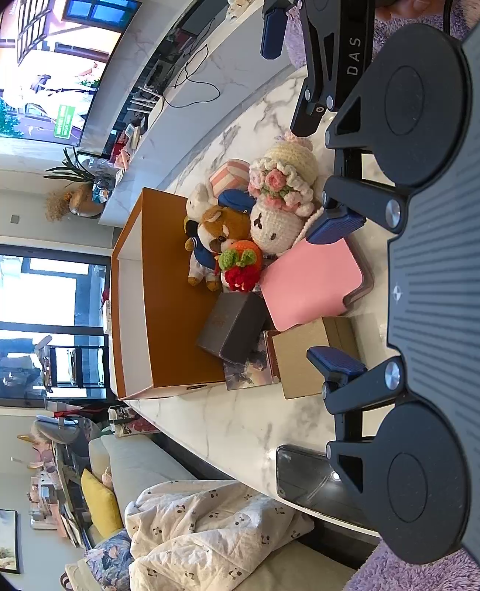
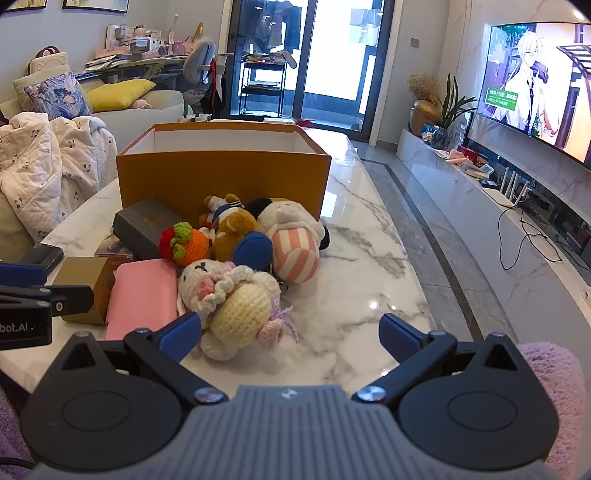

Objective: Organize objects
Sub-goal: 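Reach both grippers toward the plush toys beside the orange box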

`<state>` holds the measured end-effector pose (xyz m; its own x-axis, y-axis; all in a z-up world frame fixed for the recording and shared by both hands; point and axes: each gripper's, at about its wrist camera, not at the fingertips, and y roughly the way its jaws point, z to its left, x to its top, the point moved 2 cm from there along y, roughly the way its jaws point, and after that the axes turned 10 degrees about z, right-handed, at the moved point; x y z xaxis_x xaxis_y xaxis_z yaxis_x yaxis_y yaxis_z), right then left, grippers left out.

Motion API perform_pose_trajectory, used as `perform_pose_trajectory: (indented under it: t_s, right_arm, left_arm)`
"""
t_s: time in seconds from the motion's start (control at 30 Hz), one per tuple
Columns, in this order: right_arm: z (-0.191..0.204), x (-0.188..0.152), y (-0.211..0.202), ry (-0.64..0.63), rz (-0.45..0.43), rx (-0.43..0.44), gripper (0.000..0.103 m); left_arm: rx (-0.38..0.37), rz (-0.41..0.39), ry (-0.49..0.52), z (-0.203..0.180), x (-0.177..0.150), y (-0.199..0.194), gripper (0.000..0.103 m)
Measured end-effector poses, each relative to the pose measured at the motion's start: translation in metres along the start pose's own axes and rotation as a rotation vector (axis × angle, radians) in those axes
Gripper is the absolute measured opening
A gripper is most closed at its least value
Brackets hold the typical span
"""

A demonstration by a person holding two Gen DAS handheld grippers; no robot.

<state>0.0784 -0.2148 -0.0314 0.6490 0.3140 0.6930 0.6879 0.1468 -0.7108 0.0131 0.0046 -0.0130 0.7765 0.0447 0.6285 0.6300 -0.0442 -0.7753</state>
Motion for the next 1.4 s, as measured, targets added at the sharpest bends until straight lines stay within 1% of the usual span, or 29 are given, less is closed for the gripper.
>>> perform_pose_trajectory:
  t_s: [0.33, 0.57, 0.63, 0.7, 0.8, 0.83, 0.97, 1.17, 1.27, 1.4]
  right_arm:
    - [0.000, -0.001, 0.001, 0.008, 0.017, 0.045, 0.102]
    - [0.007, -0.001, 0.007, -0.018, 0.033, 0.101, 0.101]
    - [0.010, 0.000, 0.010, -0.032, 0.039, 0.124, 0.096]
    - [0.013, 0.001, 0.012, -0.047, 0.046, 0.143, 0.085]
    - [0.019, 0.005, 0.016, -0.088, 0.048, 0.169, 0.078]
    - [0.021, 0.007, 0.018, -0.103, 0.048, 0.173, 0.077]
    - [0.021, 0.016, 0.028, -0.142, 0.068, 0.183, 0.067]
    - [0.021, 0.024, 0.046, -0.210, 0.094, 0.197, 0.067]
    - [0.024, 0.026, 0.058, -0.238, 0.115, 0.211, 0.069]
    - [0.028, 0.027, 0.074, -0.280, 0.140, 0.204, 0.070]
  left_arm:
    - [0.000, 0.008, -0.005, 0.000, -0.001, 0.002, 0.072]
    - [-0.039, 0.027, -0.011, 0.002, -0.002, 0.006, 0.072]
    - [-0.042, 0.034, -0.021, 0.004, -0.002, 0.007, 0.071]
    - [-0.045, 0.047, -0.039, 0.008, 0.000, 0.011, 0.070]
    - [-0.047, 0.067, -0.058, 0.014, 0.003, 0.015, 0.070]
    - [-0.053, 0.072, -0.059, 0.015, 0.005, 0.016, 0.070]
    - [-0.104, 0.088, -0.047, 0.010, 0.012, 0.020, 0.070]
    - [-0.134, 0.102, -0.012, 0.000, 0.023, 0.030, 0.070]
    - [-0.147, 0.112, 0.015, -0.003, 0.030, 0.036, 0.065]
    - [-0.144, 0.129, 0.050, -0.007, 0.037, 0.043, 0.061]
